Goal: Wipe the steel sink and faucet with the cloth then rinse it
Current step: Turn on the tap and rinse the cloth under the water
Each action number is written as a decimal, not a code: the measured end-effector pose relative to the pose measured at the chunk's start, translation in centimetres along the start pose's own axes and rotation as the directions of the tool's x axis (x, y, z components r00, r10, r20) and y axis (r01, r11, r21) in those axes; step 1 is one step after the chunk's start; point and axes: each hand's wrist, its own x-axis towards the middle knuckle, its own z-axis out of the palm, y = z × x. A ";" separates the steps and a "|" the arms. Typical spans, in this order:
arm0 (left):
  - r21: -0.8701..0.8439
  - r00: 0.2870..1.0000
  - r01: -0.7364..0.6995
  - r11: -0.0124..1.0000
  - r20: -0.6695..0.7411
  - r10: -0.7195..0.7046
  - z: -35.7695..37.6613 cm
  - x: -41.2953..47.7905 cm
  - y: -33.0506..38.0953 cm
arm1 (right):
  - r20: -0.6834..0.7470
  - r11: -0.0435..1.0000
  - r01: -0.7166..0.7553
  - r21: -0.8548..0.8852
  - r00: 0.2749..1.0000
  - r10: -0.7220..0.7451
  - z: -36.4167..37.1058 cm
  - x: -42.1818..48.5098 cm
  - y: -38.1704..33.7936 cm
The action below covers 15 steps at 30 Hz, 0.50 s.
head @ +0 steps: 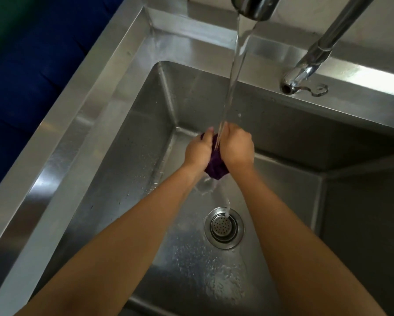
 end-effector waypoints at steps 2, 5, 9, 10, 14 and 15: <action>0.043 0.996 -0.090 0.995 -0.016 0.091 -0.6 0.0 0.2 | 0.031 0.999 -0.042 -0.010 0.999 0.042 0.2 0.1 0.8; 0.081 0.983 -0.158 0.984 -0.079 0.164 -1.3 0.5 0.5 | 0.039 1.000 -0.024 -0.010 0.999 0.025 -0.3 -1.0 1.4; -0.007 0.997 -0.054 0.999 -0.050 0.054 -1.4 1.0 0.6 | -0.037 0.990 0.141 0.030 0.989 -0.140 -0.5 -4.3 -0.8; -0.012 0.999 -0.032 0.999 0.024 0.032 -1.3 0.8 0.6 | -0.041 0.989 0.147 0.005 0.988 -0.146 -0.4 -4.8 -1.5; 0.031 0.991 0.030 0.999 0.130 -0.033 -0.3 -1.3 0.5 | -0.094 0.995 0.007 -0.096 0.995 -0.016 -0.4 -3.0 -2.9; 0.026 0.991 0.069 0.997 0.111 -0.072 -0.1 -1.5 0.3 | -0.088 0.994 -0.036 -0.101 0.996 0.027 -0.5 -2.0 -2.8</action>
